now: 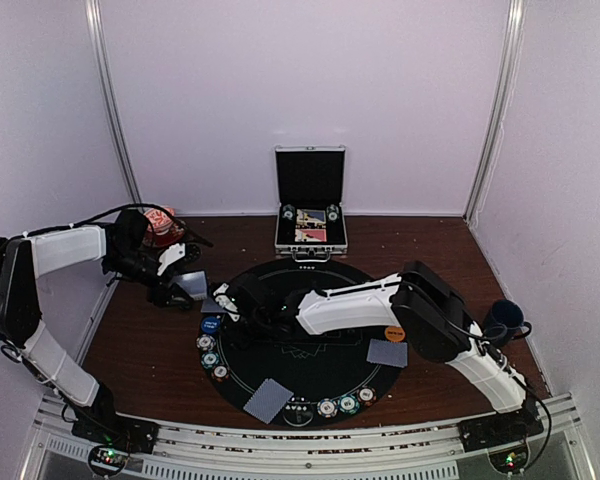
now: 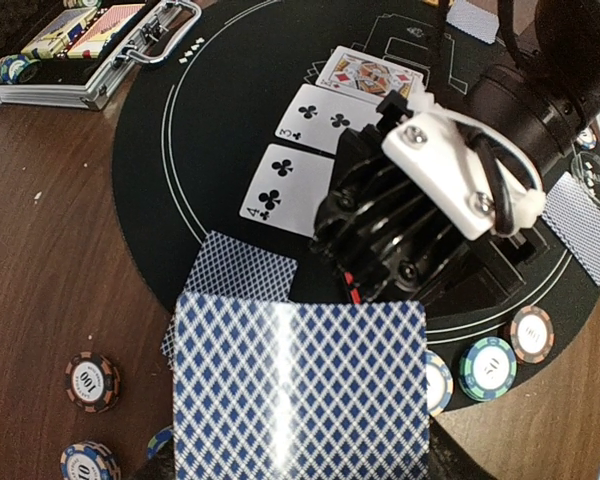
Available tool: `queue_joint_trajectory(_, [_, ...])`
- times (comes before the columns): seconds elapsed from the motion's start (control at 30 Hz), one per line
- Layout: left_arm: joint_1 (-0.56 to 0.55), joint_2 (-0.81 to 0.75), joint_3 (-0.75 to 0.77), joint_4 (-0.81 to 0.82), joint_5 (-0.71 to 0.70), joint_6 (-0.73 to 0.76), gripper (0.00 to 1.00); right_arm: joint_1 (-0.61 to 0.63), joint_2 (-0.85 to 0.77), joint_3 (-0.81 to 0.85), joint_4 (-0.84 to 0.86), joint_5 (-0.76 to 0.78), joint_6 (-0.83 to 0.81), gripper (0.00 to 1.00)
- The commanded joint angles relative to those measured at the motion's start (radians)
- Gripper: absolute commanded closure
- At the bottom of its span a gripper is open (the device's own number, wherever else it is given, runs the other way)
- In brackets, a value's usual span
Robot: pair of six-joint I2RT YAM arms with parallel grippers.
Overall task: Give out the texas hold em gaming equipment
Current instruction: Place the all-in button in the small blind area.
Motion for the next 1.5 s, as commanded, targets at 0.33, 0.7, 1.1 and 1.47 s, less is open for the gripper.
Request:
queue_joint_trajectory(0.33, [-0.015, 0.001, 0.036, 0.042, 0.082, 0.005, 0.41, 0.060, -0.059, -0.065, 0.019, -0.091, -0.063, 0.33])
queue_joint_trajectory(0.7, [-0.013, 0.001, 0.036, 0.042, 0.084, 0.005, 0.41, 0.065, -0.049, -0.039, 0.005, -0.065, -0.057, 0.24])
queue_joint_trajectory(1.1, [-0.013, 0.000, 0.035, 0.042, 0.085, 0.005, 0.41, 0.063, -0.130, -0.057, -0.011, -0.011, -0.045, 0.18])
queue_joint_trajectory(1.47, [-0.013, -0.004, 0.036, 0.042, 0.089, 0.003, 0.41, 0.063, -0.243, -0.119, -0.031, 0.032, -0.036, 0.12])
